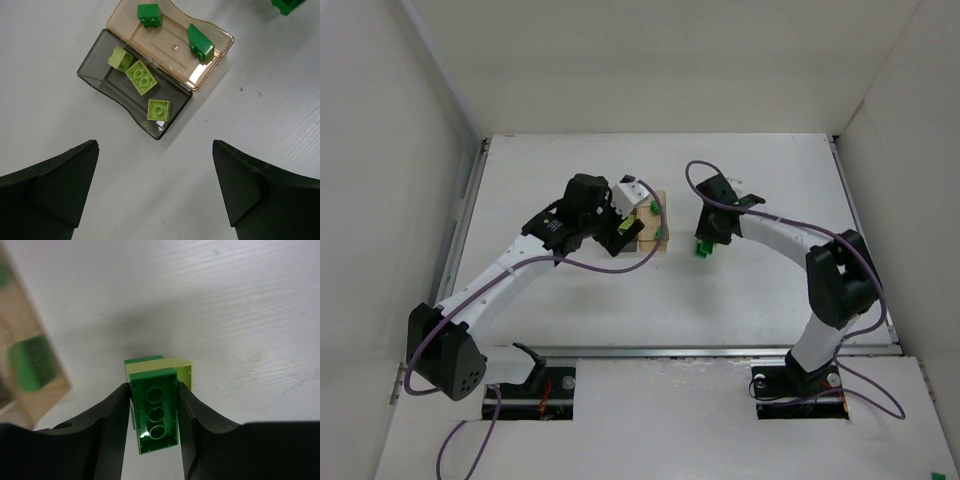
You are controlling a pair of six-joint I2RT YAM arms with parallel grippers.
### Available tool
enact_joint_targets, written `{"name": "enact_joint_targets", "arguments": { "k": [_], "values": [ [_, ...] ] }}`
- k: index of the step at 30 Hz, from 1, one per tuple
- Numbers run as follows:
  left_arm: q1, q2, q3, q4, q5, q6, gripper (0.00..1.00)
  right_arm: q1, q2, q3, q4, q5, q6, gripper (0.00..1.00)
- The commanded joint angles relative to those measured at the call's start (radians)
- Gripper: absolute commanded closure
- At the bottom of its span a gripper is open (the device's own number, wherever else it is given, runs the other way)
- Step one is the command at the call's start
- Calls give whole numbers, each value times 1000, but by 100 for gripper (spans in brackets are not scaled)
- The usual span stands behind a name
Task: Sort the legos into containers by color
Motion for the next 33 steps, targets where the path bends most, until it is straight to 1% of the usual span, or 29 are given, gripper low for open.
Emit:
{"name": "enact_joint_targets", "arguments": {
  "k": [1, 2, 3, 4, 6, 7, 8, 9, 10, 11, 12, 13, 14, 16, 17, 19, 21, 23, 26, 30, 33],
  "values": [
    [-4, -49, 0, -1, -34, 99, 4, -28, -163, -2, 198, -233, -170, 100],
    [-4, -61, 0, -1, -34, 173, 2, -39, -197, -28, 241, -286, -200, 100],
    [-4, -73, 0, -1, -14, 206, 0, -39, -261, -41, 328, -338, -254, 100],
    [-4, -73, 0, 14, 3, 229, 0, -48, -291, -54, 369, -451, -277, 100],
    [-4, -82, 26, 63, 53, 222, 0, -48, -348, -65, 444, -544, -340, 100],
    [-4, -82, 26, 92, 126, 196, 0, -48, -348, -65, 458, -584, -355, 100],
    [-4, -82, 26, 131, 168, 158, 0, -48, -359, -54, 469, -657, -371, 100],
    [-4, -82, 26, 231, 209, 113, 0, -48, -359, -40, 479, -690, -385, 100],
    [-4, -82, 10, 339, 301, 14, 0, -48, -359, -31, 489, -737, -412, 100],
    [-4, -72, 9, 340, 354, -34, 0, -48, -359, -20, 489, -737, -425, 100],
    [-4, -63, -1, 414, 416, -68, 0, -48, -368, -10, 498, -765, -440, 100],
    [-4, -34, -1, 445, 475, -103, 0, -48, -368, 9, 498, -774, -457, 100],
    [5, -18, 12, 471, 569, -182, 0, -48, -380, 9, 498, -774, -487, 100],
    [6, 19, 44, 527, 642, -269, 0, -48, -389, 18, 498, -764, -518, 100],
    [31, 61, 57, 539, 726, -309, 0, -57, -389, 18, 498, -764, -543, 100],
    [50, 102, 68, 583, 800, -414, 2, -57, -400, 27, 498, -754, -552, 100],
    [61, 146, 82, 616, 865, -455, 4, -57, -411, 27, 509, -763, -564, 100],
    [61, 157, 82, 675, 879, -499, 7, -57, -411, 27, 519, -764, -564, 100],
    [70, 178, 82, 718, 870, -518, 11, -57, -420, 37, 529, -774, -573, 100],
    [79, 191, 82, 740, 857, -518, 13, -67, -431, 47, 538, -794, -573, 100],
    [91, 201, 82, 789, 857, -553, 16, -67, -440, 60, 547, -794, -563, 100]
  ]
}}
